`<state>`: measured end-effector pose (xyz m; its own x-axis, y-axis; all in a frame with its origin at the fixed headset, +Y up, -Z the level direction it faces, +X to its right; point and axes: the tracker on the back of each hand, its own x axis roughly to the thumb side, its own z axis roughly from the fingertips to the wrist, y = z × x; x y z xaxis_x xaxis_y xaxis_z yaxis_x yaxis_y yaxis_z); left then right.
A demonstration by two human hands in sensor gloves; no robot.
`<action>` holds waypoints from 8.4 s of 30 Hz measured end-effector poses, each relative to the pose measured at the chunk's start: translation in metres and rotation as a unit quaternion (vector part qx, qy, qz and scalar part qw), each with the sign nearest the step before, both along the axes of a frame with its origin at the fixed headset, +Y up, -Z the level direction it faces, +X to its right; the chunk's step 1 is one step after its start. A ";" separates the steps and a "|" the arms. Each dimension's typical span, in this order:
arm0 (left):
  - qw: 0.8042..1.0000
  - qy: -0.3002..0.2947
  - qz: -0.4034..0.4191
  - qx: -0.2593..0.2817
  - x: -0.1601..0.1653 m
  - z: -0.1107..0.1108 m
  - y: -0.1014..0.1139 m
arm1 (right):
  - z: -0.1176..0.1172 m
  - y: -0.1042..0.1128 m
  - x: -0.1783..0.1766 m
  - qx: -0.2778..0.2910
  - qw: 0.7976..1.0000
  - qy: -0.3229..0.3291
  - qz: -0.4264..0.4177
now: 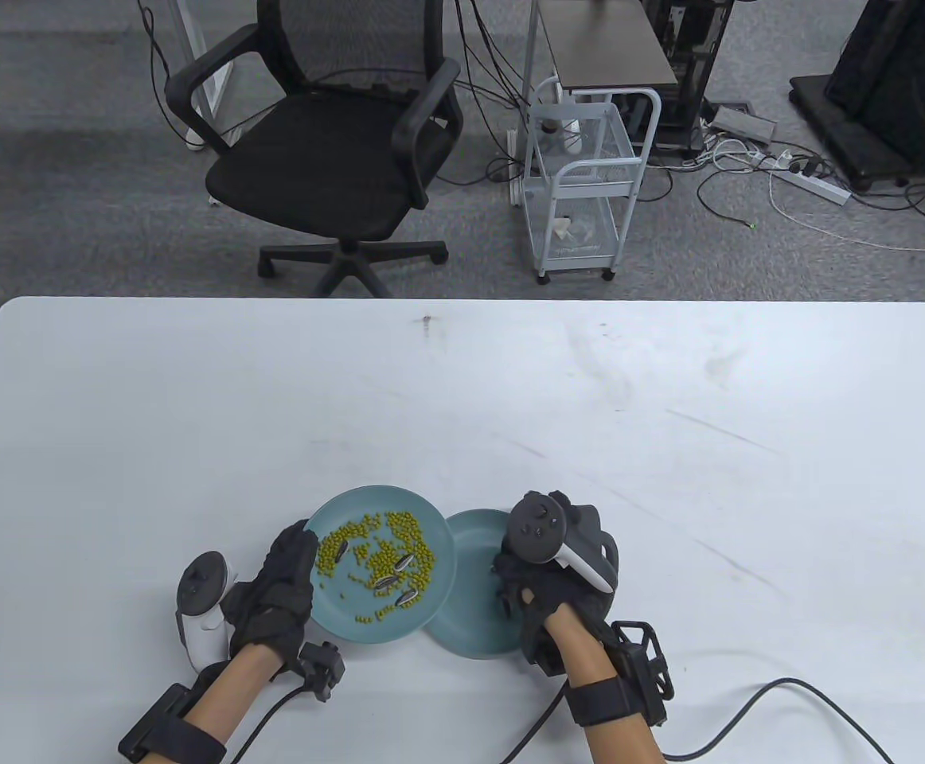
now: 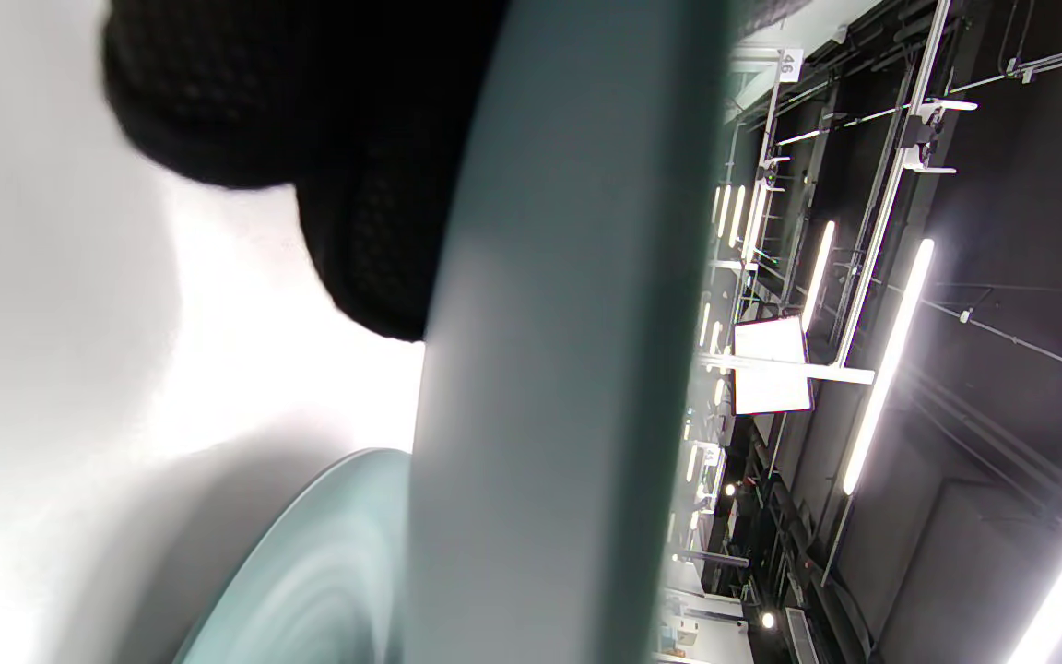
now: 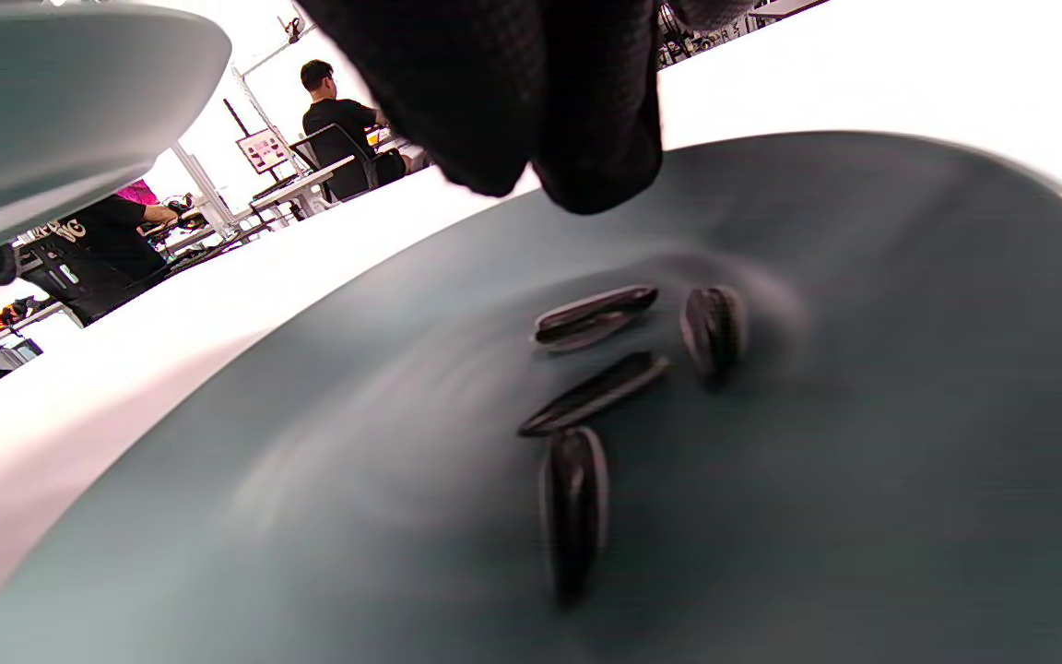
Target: Pick sunflower seeds with hand pinch into plate
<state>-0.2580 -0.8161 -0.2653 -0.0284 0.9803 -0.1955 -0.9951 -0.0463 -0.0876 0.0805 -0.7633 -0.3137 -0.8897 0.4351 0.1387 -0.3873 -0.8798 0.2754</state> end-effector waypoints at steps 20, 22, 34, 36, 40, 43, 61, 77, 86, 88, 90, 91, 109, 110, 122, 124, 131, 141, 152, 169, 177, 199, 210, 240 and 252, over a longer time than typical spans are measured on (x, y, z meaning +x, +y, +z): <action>1.000 -0.003 -0.005 0.003 0.001 0.000 0.000 | 0.000 0.001 0.000 0.002 1.000 0.003 0.000; 1.000 -0.003 -0.005 0.003 0.001 0.000 0.000 | 0.000 0.001 0.000 0.003 1.000 0.002 -0.001; 1.000 -0.005 -0.006 0.003 0.001 -0.001 0.000 | 0.000 0.002 -0.001 0.010 1.000 0.003 -0.004; 1.000 -0.005 -0.006 0.004 0.001 -0.001 0.000 | 0.000 0.003 -0.001 0.013 1.000 0.003 -0.005; 1.000 -0.007 -0.006 0.003 0.001 -0.001 0.000 | 0.001 0.009 -0.001 0.022 1.000 0.004 -0.013; 1.000 -0.010 -0.004 0.002 0.001 -0.001 0.000 | 0.002 0.021 -0.004 0.039 0.999 -0.001 -0.022; 1.000 -0.019 -0.007 0.007 0.003 -0.002 0.000 | 0.002 0.098 -0.101 0.104 0.986 0.113 -0.069; 0.999 -0.053 -0.005 0.000 0.013 -0.001 -0.005 | 0.003 0.052 -0.155 0.016 0.957 0.289 0.031; 0.998 -0.061 0.002 -0.005 0.017 0.001 -0.006 | 0.009 0.050 -0.162 0.056 0.948 0.306 0.065; 0.998 -0.060 0.002 -0.003 0.016 0.001 -0.007 | 0.007 0.049 -0.161 0.047 0.949 0.308 0.048; 0.998 -0.061 0.003 -0.002 0.016 0.001 -0.006 | 0.006 0.049 -0.160 0.042 0.951 0.304 0.036; 0.998 -0.061 0.002 -0.001 0.016 0.001 -0.006 | 0.006 0.048 -0.159 0.044 0.952 0.301 0.030; 0.998 -0.057 -0.020 0.003 0.015 0.001 -0.006 | 0.010 0.045 -0.164 0.077 0.949 0.296 0.078; 0.998 -0.056 -0.020 0.003 0.015 0.001 -0.006 | 0.011 0.046 -0.164 0.080 0.949 0.293 0.081; 0.998 -0.054 -0.017 0.001 0.013 0.001 -0.006 | 0.016 0.049 -0.168 0.098 0.943 0.306 0.090; 0.998 -0.054 -0.018 0.002 0.013 0.000 -0.006 | 0.016 0.049 -0.167 0.097 0.943 0.306 0.088; 0.999 -0.052 -0.014 0.000 0.013 0.001 -0.006 | 0.015 0.053 -0.165 0.103 0.944 0.304 0.072; 0.999 -0.049 -0.008 -0.002 0.013 0.001 -0.005 | 0.015 0.061 -0.159 0.111 0.947 0.298 0.049; 0.999 -0.040 -0.001 -0.008 0.010 0.001 -0.003 | 0.011 0.088 -0.121 0.134 0.959 0.248 0.012; 1.000 -0.028 0.000 -0.008 0.006 0.000 -0.003 | 0.006 0.032 0.017 0.111 0.992 0.052 -0.018; 1.000 -0.022 0.010 -0.009 0.003 0.000 -0.003 | -0.006 0.001 0.017 0.084 0.996 0.033 0.005; 0.999 -0.038 0.012 -0.005 0.006 0.000 -0.004 | -0.005 -0.002 0.018 0.095 0.995 0.004 0.012; 0.999 -0.036 0.009 -0.006 0.006 0.000 -0.004 | -0.005 -0.003 0.018 0.093 0.996 0.002 0.004; 0.999 -0.037 0.008 -0.006 0.007 0.000 -0.005 | 0.000 0.006 0.012 0.120 0.993 0.022 -0.006; 0.999 -0.035 0.002 -0.005 0.007 0.000 -0.005 | 0.011 0.059 -0.031 0.172 0.980 0.096 -0.024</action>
